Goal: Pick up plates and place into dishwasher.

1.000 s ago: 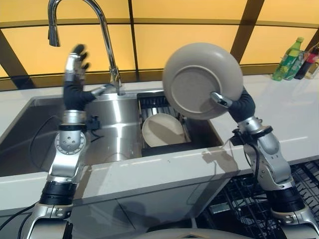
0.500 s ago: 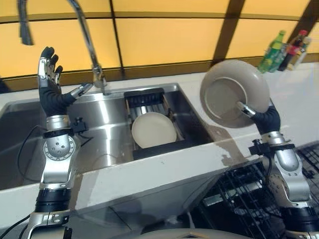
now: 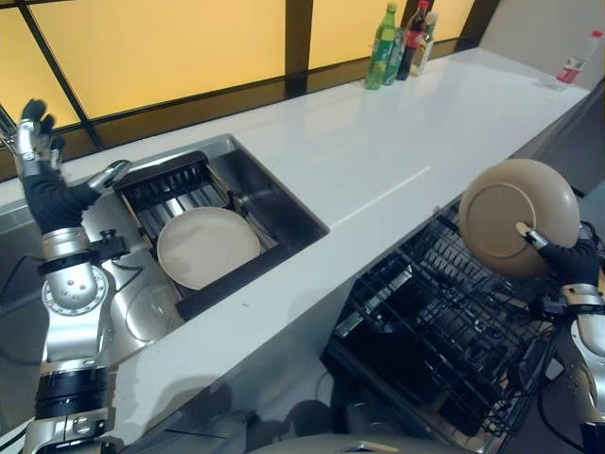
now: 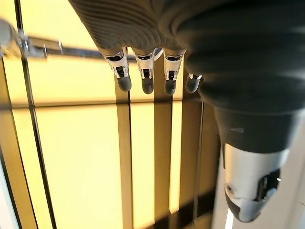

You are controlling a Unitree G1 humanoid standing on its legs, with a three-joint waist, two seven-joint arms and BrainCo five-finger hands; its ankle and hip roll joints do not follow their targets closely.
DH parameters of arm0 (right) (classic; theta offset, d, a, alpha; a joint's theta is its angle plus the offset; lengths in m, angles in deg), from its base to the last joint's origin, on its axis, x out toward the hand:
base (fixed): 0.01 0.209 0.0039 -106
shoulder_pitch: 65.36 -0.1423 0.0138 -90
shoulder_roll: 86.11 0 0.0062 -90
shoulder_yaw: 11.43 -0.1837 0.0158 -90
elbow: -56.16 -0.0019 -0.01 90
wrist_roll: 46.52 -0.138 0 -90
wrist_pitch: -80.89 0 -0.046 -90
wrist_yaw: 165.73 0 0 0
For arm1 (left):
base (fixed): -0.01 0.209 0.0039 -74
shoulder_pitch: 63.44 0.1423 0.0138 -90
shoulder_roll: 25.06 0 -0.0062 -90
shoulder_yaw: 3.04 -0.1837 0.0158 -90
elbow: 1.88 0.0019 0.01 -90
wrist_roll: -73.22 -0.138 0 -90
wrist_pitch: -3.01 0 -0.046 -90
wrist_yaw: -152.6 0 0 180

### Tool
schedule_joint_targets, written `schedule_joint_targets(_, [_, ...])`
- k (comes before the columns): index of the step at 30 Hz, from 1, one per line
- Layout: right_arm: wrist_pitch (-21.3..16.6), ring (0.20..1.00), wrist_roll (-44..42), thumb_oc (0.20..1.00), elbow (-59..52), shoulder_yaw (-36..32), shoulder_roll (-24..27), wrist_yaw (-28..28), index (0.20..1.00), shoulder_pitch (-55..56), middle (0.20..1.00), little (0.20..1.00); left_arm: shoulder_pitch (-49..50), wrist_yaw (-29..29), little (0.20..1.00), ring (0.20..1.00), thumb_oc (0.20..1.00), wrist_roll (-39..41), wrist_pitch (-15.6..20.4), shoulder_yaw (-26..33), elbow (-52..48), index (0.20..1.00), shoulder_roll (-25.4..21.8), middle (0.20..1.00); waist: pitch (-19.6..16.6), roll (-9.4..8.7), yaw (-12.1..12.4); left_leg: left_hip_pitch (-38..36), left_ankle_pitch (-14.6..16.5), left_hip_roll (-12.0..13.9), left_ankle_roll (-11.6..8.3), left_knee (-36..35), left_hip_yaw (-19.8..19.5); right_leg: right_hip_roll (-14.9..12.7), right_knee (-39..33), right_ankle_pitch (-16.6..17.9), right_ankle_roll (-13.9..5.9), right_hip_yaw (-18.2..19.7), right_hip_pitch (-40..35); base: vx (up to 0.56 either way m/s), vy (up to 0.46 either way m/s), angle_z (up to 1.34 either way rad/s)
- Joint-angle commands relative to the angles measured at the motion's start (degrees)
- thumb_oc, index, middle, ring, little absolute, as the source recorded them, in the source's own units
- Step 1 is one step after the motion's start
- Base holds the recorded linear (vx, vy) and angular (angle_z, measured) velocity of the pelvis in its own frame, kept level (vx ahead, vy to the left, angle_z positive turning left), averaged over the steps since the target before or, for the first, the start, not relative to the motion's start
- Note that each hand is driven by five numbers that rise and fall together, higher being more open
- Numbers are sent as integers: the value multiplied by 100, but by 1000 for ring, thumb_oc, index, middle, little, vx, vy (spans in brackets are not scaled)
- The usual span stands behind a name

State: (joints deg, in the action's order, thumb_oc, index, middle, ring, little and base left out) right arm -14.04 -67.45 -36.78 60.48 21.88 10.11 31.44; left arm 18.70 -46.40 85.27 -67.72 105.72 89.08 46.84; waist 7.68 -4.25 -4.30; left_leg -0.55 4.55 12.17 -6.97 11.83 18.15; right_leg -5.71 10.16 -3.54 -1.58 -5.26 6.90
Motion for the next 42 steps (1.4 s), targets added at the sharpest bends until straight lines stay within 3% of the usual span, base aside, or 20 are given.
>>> schedule_joint_targets(1, [-66, 200, 244, 200, 125, -180, 196, -38, 200, -437, 200, 200, -140, -126, 1000, 1000, 1000, -45, 66, 105, -94, 1000, -408, 1000, -262, 2, 86, 794, -230, -390, 337, -44, -270, -328, -374, -244, -536, -192, -1326, -71, -201, -36])
schedule_joint_targets(6, [365, 200, 784, 200, 527, 77, 486, 432, 200, -654, 200, 200, -164, -182, 1000, 1000, 1000, -150, -19, -12, -111, 1000, -265, 1000, -190, 70, 107, 872, -296, -225, 121, -20, -608, -156, -677, -180, -375, -45, -1355, -69, -127, -30])
schedule_joint_targets(11, [611, 200, 1074, 200, 1143, 518, 975, 1326, 200, -824, 200, 200, 74, -386, 1000, 1000, 1000, -305, -101, 87, -145, 1000, -286, 1000, -151, 159, 314, 805, -248, -516, 78, -155, -1677, 4, -527, -273, -274, 397, -1236, 28, -31, -43])
schedule_joint_targets(16, [572, 200, 1055, 200, 1572, 634, 1007, 2193, 200, -641, 200, 200, -32, -325, 1000, 1000, 1000, -153, -143, 135, 22, 1000, -459, 1000, -215, 194, 194, 718, -308, -365, -24, -199, -1346, -81, -474, -273, -323, 209, -1186, 38, 41, -22])
schedule_joint_targets(22, [438, 200, 780, 200, 2097, 964, 1272, 3253, 200, -678, 200, 200, -201, -307, 1000, 1000, 1000, -187, -186, -51, 50, 1000, -563, 1000, -238, 143, 249, 679, -256, -392, -54, -195, -1290, -233, -508, -246, -424, 58, -1195, 34, 0, 18])
schedule_joint_targets(33, [411, 200, 1055, 200, 2455, 1704, 1417, 4260, 200, -735, 200, 200, -260, -203, 1000, 1000, 1000, -194, -147, -247, 104, 1000, -679, 1000, -222, 67, 426, 711, -316, -368, -105, -240, -1329, -260, -701, -216, -482, -31, -1359, 10, -41, 3])
schedule_joint_targets(42, [441, 200, 1977, 200, 2830, 2474, 1526, 4779, 200, -732, 200, 200, -275, -174, 1000, 1000, 1000, -160, -190, -343, 46, 1000, -760, 1000, -219, 78, 524, 696, -362, -273, -170, -248, -1391, -209, -768, -207, -458, -87, -1414, -7, -36, 5])
